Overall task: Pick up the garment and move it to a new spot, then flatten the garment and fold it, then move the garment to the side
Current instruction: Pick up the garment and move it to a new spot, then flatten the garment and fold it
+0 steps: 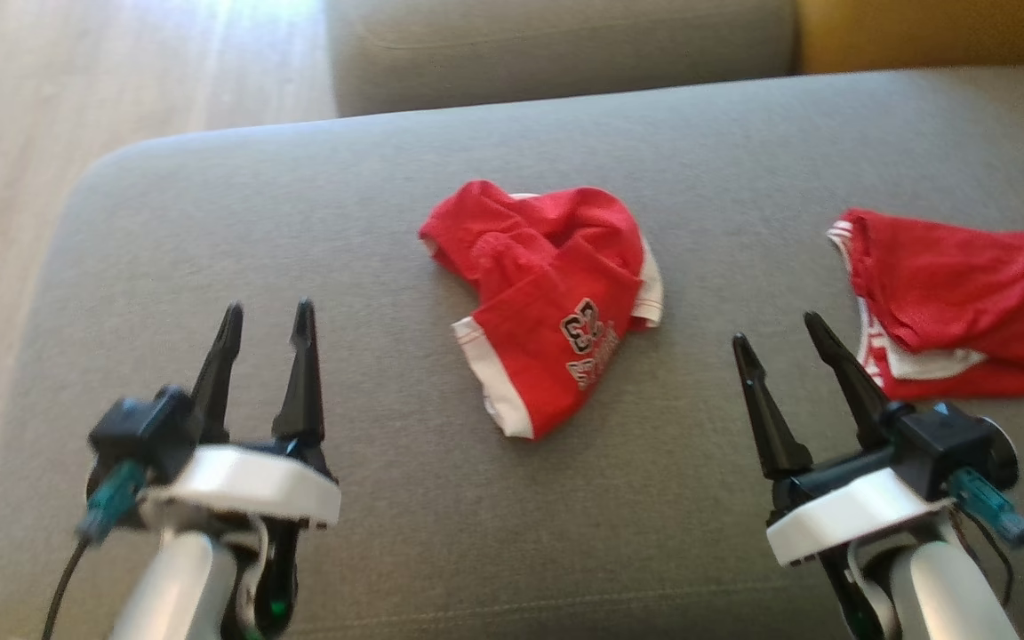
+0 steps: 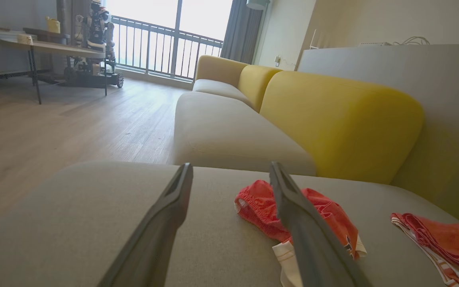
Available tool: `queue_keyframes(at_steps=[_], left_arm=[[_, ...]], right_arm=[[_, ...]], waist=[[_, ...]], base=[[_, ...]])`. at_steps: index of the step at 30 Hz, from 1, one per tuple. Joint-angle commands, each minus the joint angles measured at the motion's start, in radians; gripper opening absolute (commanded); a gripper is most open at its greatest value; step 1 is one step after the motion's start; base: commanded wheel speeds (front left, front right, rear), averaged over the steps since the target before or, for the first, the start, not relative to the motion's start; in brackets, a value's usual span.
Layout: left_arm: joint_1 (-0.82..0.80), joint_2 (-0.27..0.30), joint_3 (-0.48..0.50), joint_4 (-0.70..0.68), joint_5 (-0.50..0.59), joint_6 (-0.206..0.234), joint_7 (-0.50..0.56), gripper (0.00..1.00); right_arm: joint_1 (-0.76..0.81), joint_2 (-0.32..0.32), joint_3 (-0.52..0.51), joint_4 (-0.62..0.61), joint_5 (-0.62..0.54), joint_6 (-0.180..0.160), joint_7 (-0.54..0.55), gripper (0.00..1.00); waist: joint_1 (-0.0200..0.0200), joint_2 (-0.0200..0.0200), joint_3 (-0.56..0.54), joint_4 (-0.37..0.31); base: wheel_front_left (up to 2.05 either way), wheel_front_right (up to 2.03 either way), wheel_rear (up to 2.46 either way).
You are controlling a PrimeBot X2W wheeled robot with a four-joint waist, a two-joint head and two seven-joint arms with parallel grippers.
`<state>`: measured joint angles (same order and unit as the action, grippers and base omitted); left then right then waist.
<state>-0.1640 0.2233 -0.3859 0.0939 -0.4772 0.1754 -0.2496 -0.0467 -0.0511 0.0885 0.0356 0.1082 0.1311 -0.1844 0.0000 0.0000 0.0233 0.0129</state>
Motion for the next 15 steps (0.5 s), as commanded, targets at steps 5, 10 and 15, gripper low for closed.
queue_keyframes(at_steps=[5, 10, 15], left_arm=[[0.082, -0.084, 0.120, -0.085, 0.048, -0.047, -0.012, 1.00], [0.114, -0.137, 0.158, -0.069, 0.100, -0.091, -0.012, 1.00], [0.114, -0.159, 0.188, -0.052, 0.123, -0.132, -0.012, 1.00]], right_arm=[[0.009, 0.001, 0.002, -0.040, -0.011, 0.000, 0.012, 1.00], [0.009, 0.001, 0.017, -0.044, -0.011, 0.000, 0.023, 1.00], [-0.031, 0.001, 0.071, -0.025, -0.018, 0.000, 0.066, 1.00]], waist=[[0.0000, 0.0000, -0.030, 0.077], [0.0000, 0.0000, -0.030, 0.109], [0.0000, 0.0000, -0.009, 0.142]], base=[[0.00, 0.00, 0.00], [0.00, 0.00, 0.00], [0.00, 0.00, 0.00]])
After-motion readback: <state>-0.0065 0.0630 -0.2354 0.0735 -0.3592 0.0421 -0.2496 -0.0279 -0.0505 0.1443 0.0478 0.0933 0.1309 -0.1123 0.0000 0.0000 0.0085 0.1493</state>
